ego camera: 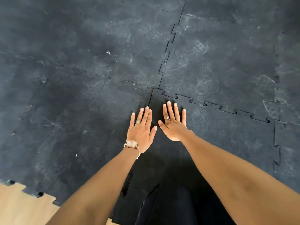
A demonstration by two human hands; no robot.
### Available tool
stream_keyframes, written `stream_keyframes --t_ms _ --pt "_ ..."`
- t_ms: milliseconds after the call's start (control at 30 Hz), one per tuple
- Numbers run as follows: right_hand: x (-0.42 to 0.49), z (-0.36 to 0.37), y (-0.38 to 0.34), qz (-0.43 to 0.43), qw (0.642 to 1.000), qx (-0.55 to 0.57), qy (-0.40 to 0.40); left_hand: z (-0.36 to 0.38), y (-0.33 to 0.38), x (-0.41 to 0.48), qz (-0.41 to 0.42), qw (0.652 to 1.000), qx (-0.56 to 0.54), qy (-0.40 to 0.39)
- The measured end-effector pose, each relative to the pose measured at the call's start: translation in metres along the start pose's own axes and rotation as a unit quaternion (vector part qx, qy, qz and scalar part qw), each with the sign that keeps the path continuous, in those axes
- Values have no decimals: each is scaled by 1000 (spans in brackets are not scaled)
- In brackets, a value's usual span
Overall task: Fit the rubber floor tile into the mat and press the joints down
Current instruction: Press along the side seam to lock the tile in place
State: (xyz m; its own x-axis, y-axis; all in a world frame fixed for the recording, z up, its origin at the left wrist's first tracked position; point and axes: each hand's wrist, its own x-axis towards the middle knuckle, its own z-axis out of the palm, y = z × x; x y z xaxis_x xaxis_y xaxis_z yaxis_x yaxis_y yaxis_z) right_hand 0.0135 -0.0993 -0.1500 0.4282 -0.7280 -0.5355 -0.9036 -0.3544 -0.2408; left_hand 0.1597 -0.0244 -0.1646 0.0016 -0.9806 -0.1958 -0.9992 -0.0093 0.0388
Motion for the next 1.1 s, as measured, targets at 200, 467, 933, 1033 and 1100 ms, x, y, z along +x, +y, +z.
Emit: stream_keyframes --t_ms 200,467,933,1033,1100 --pt "-9 13 -23 80 992 60 74 12 -4 -58 -265 957 -117 25" --pt "36 46 -98 315 915 143 207 35 -73 -70 -396 908 -122 61" --pt "35 49 -99 335 905 100 241 32 -70 -73 -382 917 -101 50" --pt "24 57 -105 329 905 111 245 33 -68 -73 -378 918 -108 55" --pt "10 71 -115 317 909 107 249 34 -68 -71 -378 917 -115 61"
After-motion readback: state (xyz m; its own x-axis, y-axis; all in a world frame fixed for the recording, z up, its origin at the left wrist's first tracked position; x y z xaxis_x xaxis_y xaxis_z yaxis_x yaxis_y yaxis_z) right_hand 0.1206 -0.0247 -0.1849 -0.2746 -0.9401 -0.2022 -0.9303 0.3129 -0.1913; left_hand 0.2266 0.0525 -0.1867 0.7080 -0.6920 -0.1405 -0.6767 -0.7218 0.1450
